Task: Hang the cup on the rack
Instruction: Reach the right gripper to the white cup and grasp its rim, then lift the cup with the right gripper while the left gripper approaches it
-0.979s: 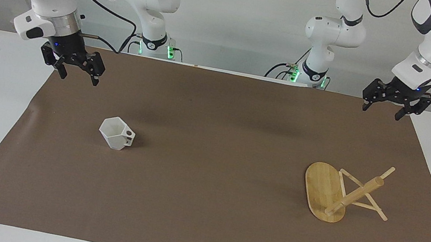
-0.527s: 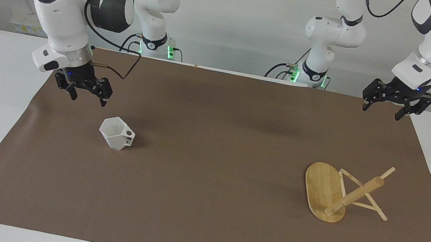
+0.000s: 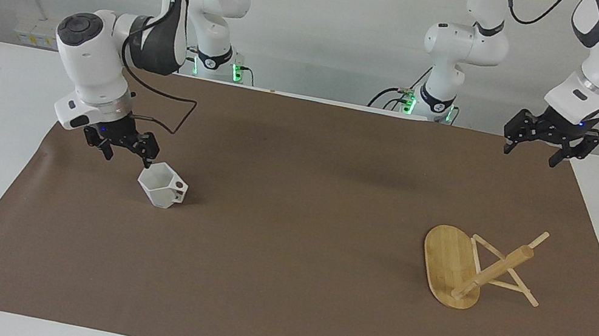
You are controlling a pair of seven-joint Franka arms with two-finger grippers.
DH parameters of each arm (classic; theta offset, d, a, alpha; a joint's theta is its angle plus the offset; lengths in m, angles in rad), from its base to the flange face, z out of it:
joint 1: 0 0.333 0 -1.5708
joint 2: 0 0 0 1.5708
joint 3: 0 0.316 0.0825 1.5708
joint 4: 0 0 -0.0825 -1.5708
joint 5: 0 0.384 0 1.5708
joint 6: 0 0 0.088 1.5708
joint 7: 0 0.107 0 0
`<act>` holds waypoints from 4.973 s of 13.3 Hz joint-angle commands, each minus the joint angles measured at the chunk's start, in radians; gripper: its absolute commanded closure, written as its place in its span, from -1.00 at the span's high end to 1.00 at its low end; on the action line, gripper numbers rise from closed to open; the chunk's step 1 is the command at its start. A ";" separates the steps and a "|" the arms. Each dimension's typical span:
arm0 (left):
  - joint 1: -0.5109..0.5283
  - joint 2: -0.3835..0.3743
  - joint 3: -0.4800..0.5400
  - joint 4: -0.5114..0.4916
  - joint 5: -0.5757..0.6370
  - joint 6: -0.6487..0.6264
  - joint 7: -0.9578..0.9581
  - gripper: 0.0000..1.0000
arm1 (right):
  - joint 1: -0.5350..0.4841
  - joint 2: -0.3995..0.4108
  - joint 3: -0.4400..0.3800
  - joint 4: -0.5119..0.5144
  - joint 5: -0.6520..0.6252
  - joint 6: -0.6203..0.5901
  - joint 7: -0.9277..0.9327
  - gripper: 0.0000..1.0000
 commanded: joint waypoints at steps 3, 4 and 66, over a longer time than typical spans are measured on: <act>-0.006 -0.017 0.003 -0.015 0.008 0.018 -0.002 1.00 | -0.004 0.002 0.020 -0.026 0.006 0.037 0.054 1.00; -0.006 -0.017 0.003 -0.016 0.008 0.019 -0.002 1.00 | -0.004 0.010 0.020 -0.027 0.006 0.039 0.057 1.00; -0.224 -0.191 -0.030 -0.327 -0.718 0.139 1.012 1.00 | 0.000 -0.173 0.458 0.200 1.064 -0.320 0.158 -1.00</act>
